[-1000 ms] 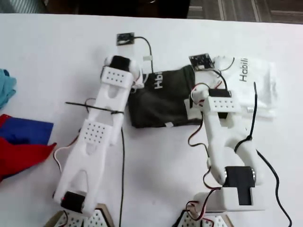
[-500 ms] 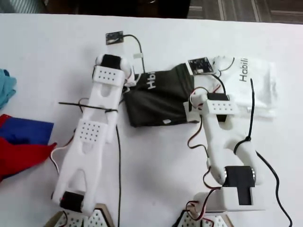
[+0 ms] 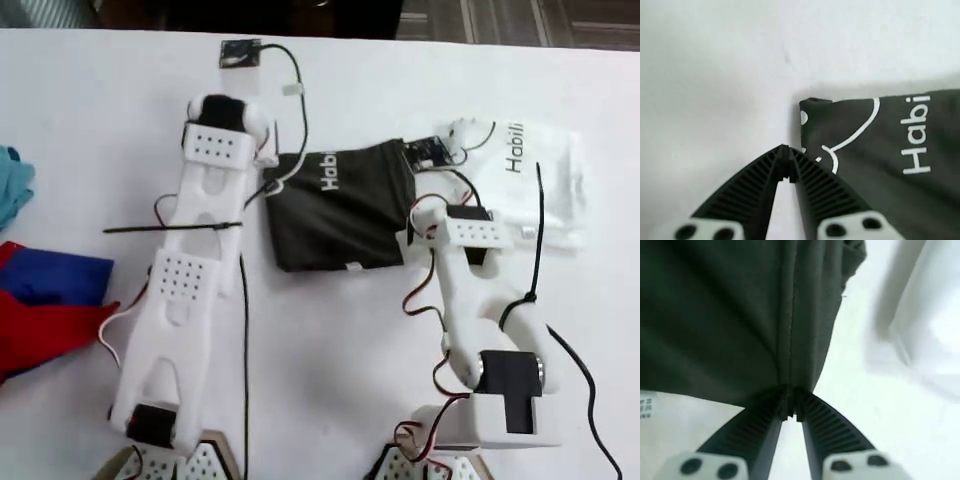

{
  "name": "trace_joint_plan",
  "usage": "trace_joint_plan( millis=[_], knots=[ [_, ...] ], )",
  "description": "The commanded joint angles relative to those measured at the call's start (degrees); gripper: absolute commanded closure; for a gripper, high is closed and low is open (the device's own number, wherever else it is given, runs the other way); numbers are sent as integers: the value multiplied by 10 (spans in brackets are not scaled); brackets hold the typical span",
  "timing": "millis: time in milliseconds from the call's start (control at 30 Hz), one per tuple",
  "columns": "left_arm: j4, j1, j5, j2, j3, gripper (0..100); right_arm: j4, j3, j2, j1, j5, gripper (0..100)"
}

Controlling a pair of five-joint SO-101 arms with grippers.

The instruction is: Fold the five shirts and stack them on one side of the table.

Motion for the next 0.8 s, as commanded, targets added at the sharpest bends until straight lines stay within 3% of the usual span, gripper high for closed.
trace_joint_plan(
  millis=[0,167,333,567,767],
  knots=[
    [23,0,-43,-51,-5,974,18,-21,-41,1,4,978],
    [25,21,-49,-58,-5,975,61,-91,-130,-20,-4,978],
    [25,56,-20,-97,45,975,58,-164,-124,-19,-51,978],
    [20,96,48,-229,280,974,72,-348,76,-18,-54,978],
    [-7,84,48,-328,436,974,167,-568,242,-20,-118,978]
  ],
)
